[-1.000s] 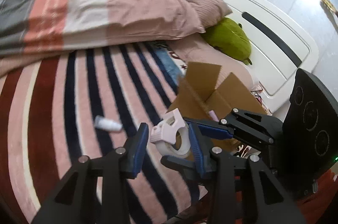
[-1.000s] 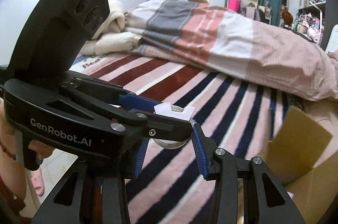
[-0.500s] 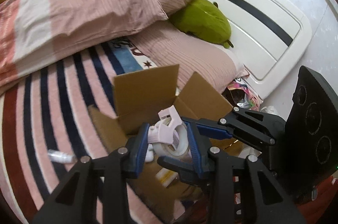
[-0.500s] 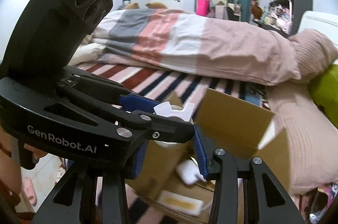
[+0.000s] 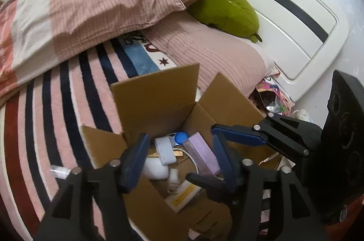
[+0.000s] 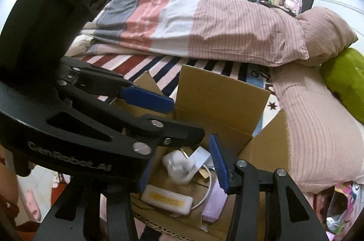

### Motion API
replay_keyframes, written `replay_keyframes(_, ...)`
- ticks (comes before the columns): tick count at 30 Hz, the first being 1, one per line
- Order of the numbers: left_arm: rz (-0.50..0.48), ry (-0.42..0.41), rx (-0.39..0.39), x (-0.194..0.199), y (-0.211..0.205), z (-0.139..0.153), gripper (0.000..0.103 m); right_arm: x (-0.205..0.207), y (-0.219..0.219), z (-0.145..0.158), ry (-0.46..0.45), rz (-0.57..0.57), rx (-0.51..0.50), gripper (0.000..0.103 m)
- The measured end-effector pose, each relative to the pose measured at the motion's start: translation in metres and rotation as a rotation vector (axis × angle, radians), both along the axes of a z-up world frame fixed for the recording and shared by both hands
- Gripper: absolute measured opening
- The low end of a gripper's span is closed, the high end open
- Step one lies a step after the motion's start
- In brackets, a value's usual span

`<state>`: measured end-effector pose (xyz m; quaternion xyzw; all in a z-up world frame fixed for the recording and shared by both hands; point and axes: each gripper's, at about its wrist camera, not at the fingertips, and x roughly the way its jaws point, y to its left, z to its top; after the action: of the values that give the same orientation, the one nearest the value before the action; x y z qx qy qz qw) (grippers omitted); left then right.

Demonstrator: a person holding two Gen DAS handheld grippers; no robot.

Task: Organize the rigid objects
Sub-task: 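Place the tape roll into the cardboard box and open the right gripper, then grasp the small white bottle with the right gripper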

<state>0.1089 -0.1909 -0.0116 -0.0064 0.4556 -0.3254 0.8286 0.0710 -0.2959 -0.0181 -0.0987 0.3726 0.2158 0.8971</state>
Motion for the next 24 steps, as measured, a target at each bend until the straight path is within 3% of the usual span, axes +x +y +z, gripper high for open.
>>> replay_keyframes(12, 0.129, -0.079, -0.01, -0.016, 0.074, 0.02, 0.067, -0.006, 0.023, 0.012, -0.018, 0.019, -0.01, 0.05)
replay_keyframes(19, 0.258, -0.116, -0.005, -0.031, 0.147, 0.016, 0.068, -0.007, 0.074, 0.018, -0.017, 0.118, 0.018, 0.05)
replay_keyframes(24, 0.369, -0.095, 0.015, -0.036, 0.204, -0.006, 0.068, -0.001, 0.125, 0.005, 0.025, 0.215, 0.032, 0.05)
